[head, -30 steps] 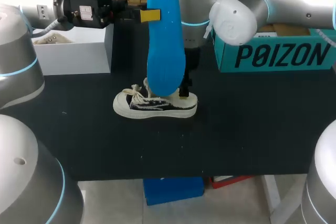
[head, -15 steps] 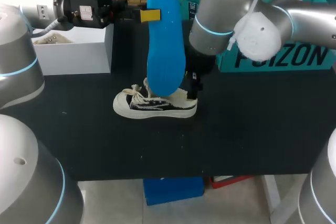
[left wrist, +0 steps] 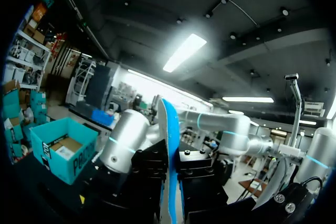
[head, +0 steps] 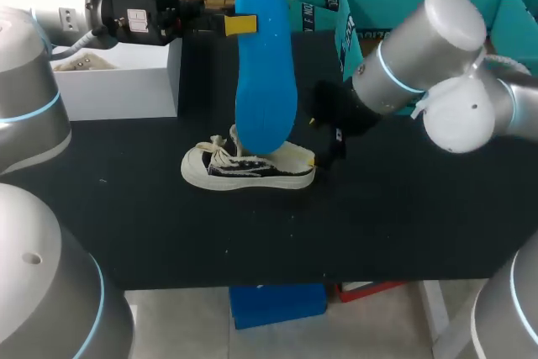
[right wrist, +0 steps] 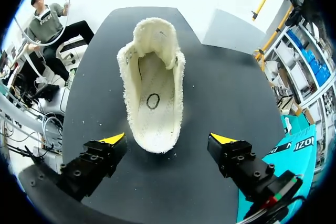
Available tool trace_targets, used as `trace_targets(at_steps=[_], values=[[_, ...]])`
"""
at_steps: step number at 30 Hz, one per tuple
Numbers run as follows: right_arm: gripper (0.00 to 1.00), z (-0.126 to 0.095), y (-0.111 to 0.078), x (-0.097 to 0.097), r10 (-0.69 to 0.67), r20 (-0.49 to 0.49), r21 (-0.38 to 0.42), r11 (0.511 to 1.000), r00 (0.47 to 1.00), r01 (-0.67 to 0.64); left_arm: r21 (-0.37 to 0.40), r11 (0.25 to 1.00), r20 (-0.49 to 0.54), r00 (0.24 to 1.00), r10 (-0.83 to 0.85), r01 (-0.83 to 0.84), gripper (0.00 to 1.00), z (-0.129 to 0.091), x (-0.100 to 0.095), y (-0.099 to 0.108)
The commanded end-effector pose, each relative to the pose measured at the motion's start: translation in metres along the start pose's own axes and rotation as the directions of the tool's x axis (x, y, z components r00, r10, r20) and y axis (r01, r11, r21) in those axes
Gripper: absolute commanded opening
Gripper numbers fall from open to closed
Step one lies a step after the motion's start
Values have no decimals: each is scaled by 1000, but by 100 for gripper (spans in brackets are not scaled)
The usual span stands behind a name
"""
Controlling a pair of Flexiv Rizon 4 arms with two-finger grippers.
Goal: Take the shoe out of the shoebox, open the shoe tongue, remove and reinsert the insole, then place the shoe into the shoebox
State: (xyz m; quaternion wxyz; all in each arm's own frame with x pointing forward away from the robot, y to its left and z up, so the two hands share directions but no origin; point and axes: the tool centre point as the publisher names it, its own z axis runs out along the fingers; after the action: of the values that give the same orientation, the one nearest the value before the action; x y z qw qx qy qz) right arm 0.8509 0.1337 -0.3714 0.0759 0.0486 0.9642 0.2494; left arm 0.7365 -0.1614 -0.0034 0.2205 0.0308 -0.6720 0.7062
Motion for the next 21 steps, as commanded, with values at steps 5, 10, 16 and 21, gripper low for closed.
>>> trace_targets(at_steps=[5,10,16,21], values=[[100,13,-10,1,6,8,-339,941,1000,-3,2,1000,5,1000,1,-1,0,1,1,1],[100,17,-11,1,14,11,-429,903,1000,-9,2,1000,5,1000,1,-1,0,1,1,1],[100,23,-13,0,19,1,-436,900,1000,-17,2,1000,5,1000,1,-1,0,1,1,1],[100,26,-15,-1,24,-6,-443,896,1000,-24,2,1000,5,1000,1,-1,0,1,1,1]])
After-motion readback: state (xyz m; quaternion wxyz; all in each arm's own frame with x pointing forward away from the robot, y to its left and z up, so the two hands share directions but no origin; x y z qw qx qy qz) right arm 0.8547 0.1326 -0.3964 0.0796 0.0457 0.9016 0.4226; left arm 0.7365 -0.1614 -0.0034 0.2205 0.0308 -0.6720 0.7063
